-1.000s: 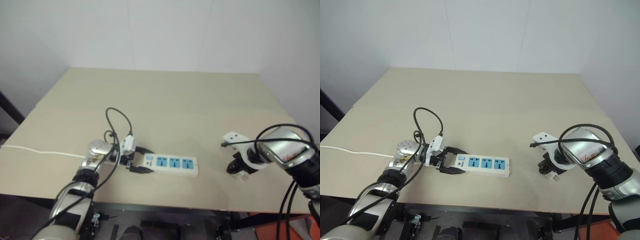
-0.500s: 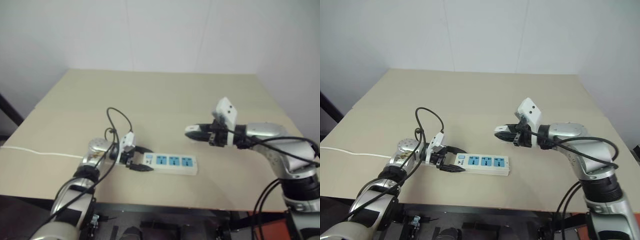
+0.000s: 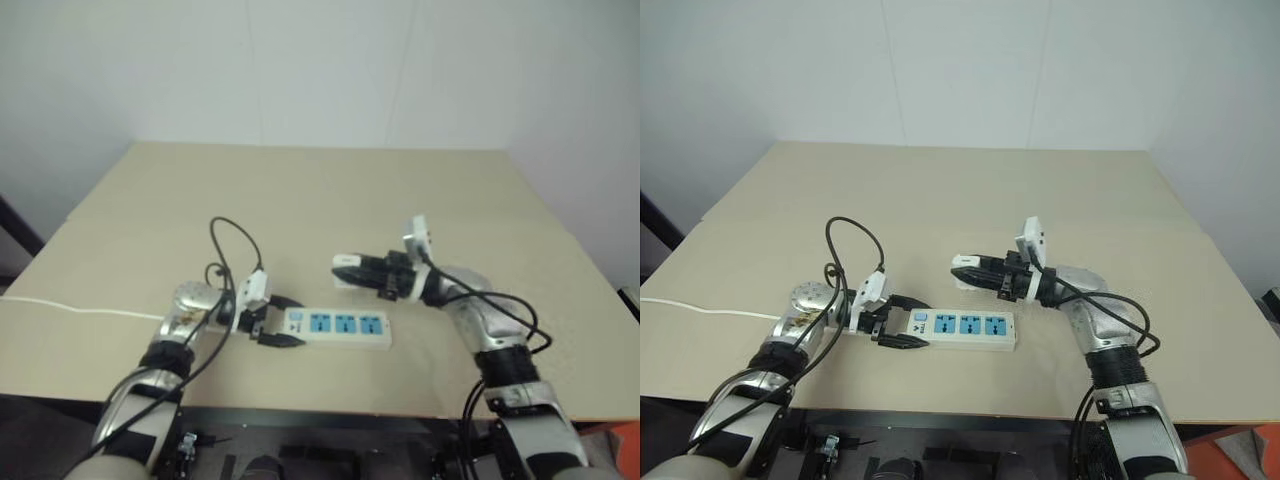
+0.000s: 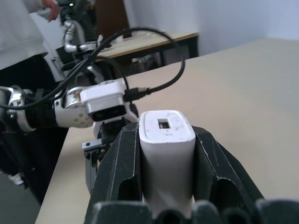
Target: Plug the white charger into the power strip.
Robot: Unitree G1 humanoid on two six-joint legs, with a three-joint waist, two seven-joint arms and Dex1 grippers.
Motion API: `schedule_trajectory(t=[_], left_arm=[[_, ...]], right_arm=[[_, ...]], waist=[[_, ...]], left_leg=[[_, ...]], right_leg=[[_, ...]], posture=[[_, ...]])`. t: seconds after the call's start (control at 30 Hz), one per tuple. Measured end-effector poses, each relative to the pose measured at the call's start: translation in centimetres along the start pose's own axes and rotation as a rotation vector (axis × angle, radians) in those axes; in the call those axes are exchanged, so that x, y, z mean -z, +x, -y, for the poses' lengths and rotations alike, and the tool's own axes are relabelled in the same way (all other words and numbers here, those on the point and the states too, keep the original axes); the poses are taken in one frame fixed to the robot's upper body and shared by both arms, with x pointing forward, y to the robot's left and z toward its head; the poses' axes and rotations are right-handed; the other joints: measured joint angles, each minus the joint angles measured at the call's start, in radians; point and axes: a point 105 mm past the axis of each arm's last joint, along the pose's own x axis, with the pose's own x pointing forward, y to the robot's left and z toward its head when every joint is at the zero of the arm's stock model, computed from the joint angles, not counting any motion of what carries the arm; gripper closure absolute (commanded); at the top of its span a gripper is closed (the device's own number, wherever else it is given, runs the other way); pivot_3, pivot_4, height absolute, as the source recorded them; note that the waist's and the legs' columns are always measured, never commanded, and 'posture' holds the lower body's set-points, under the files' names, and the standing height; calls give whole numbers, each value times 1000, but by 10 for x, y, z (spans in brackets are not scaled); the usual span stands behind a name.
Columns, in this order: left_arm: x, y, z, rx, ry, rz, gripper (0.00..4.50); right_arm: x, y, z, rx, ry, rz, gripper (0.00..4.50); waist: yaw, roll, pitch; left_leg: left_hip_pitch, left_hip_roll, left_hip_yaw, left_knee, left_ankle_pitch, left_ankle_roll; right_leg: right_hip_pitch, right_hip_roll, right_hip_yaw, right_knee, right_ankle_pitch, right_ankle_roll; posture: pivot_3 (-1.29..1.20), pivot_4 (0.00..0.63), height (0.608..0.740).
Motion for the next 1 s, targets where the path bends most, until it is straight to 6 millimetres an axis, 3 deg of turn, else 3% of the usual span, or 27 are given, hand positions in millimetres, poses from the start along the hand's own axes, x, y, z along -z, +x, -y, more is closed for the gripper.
schedule_trajectory(t=[0.23, 0.7, 1.0], left_arm=[[0, 0, 0, -5, -7, -3, 1240], [0, -2, -1, -2, -27, -3, 1240], [1, -3, -1, -1, -31, -4, 1240]], right_arm=[[29, 20, -4, -56, 49, -16, 3395], [51, 32, -6, -53, 68, -19, 3395], [52, 31, -3, -48, 54, -23, 3395]], waist=[[-2, 0, 0], [-5, 1, 0], [-8, 1, -1]], left_leg=[[0, 0, 0, 0, 0, 0], [1, 0, 0, 0, 0, 0], [1, 0, 0, 0, 0, 0]], right_leg=[[0, 0, 0, 0, 0, 0], [0, 0, 0, 1, 0, 0], [0, 0, 0, 1, 0, 0]], posture=[[0, 150, 740], [0, 150, 740], [0, 150, 740]])
